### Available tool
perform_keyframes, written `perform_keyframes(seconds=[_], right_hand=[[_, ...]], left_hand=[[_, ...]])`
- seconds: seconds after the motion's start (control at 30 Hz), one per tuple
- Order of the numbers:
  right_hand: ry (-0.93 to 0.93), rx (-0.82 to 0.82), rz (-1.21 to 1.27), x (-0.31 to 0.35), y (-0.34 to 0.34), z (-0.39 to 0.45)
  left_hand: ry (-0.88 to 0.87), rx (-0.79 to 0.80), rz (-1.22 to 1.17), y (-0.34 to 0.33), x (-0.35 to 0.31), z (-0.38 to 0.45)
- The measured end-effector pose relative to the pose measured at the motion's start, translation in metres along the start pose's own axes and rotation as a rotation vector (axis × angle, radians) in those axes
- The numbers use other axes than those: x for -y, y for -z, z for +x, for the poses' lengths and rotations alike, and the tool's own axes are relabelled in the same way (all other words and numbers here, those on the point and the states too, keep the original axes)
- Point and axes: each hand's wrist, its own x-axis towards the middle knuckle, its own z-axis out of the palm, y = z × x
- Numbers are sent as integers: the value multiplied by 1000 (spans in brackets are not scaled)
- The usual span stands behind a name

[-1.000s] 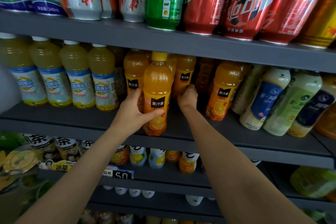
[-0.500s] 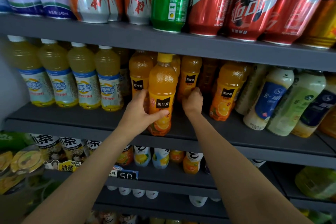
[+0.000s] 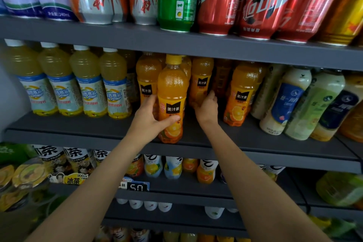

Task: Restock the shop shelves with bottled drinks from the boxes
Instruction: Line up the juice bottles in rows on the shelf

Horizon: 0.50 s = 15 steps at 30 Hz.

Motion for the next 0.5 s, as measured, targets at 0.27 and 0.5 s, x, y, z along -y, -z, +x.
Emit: perform_keyframes(seconds=[0.27,0.5], right_hand=[[4,-540,31,-26,76,-28],[-124,-148,11,-44,82,-12]], left_hand=[[-18,-29,56,-6,-16,-7],[-70,-18,153,-59,-32,6]])
